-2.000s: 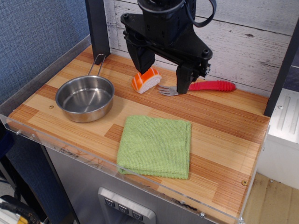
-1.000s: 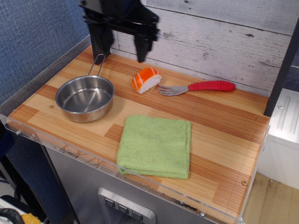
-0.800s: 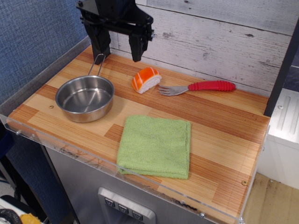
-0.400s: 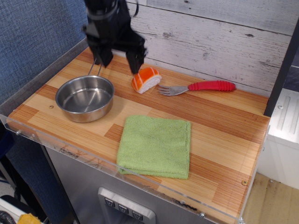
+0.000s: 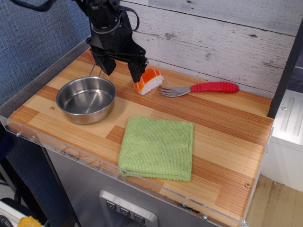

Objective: Pick up the apple and place it on the right of the green cloth

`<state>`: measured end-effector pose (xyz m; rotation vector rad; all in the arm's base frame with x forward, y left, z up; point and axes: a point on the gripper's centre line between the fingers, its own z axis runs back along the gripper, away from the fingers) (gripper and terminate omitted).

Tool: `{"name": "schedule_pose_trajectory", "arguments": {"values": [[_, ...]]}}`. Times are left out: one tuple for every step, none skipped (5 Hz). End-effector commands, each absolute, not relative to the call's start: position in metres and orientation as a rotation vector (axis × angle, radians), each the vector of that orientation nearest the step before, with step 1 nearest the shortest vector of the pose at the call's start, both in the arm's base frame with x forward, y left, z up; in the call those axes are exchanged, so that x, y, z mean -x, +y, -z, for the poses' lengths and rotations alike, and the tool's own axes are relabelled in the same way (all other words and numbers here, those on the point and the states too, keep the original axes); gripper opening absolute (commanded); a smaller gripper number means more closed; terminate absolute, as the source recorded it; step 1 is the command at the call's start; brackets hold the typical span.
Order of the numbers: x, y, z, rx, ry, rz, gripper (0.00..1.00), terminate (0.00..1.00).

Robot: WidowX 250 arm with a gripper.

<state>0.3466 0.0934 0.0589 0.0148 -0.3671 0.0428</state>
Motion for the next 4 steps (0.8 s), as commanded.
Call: {"name": "schedule_pose_trajectory", "arguments": {"values": [[-0.374, 0.090, -0.066, -0.057, -0.384, -0.006, 1.00, 0.00], [-0.382, 0.079, -0.055, -0.046, -0.354, 0.007, 1.00, 0.00], [-0.385, 0.071, -0.050, -0.049, -0.349, 0.023, 1.00, 0.00], [-0.384, 0.068, -0.046, -0.059, -0.346, 0.028, 1.00, 0.00]]}}
